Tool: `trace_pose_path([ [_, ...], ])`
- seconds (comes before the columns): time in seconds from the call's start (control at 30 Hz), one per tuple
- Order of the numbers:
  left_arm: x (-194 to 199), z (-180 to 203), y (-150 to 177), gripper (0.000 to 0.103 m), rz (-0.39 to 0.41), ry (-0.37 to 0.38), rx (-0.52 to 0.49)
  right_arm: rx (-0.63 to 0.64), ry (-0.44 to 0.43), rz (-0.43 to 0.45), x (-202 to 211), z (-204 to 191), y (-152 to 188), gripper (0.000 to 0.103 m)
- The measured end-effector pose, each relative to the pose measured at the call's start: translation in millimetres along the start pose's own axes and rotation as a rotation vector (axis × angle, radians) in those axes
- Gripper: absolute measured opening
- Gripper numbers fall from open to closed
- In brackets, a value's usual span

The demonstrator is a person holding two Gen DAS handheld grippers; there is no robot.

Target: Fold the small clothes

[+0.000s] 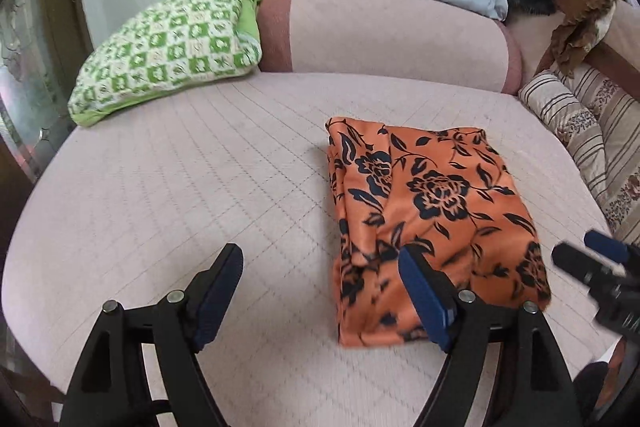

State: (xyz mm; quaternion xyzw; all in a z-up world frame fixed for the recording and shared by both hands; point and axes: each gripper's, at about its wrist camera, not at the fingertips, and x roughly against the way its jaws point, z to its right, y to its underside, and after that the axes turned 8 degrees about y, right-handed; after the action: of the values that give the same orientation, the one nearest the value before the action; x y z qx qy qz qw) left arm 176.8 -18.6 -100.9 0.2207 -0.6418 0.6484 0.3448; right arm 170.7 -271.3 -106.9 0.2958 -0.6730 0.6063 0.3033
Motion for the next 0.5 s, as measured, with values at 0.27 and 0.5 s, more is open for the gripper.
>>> trace_pose_path([
  [0.27, 49.3, 5.5, 24.3, 0.083, 0.042, -0.014, 0.003, 0.044, 0.095, 0.041, 47.6, -14.6, 37.2, 0.096],
  [0.5, 71.4, 9.0, 37.3, 0.083, 0.053, -0.019, 0.012, 0.073, 0.123, 0.059, 68.9, -23.3, 48.6, 0.102],
])
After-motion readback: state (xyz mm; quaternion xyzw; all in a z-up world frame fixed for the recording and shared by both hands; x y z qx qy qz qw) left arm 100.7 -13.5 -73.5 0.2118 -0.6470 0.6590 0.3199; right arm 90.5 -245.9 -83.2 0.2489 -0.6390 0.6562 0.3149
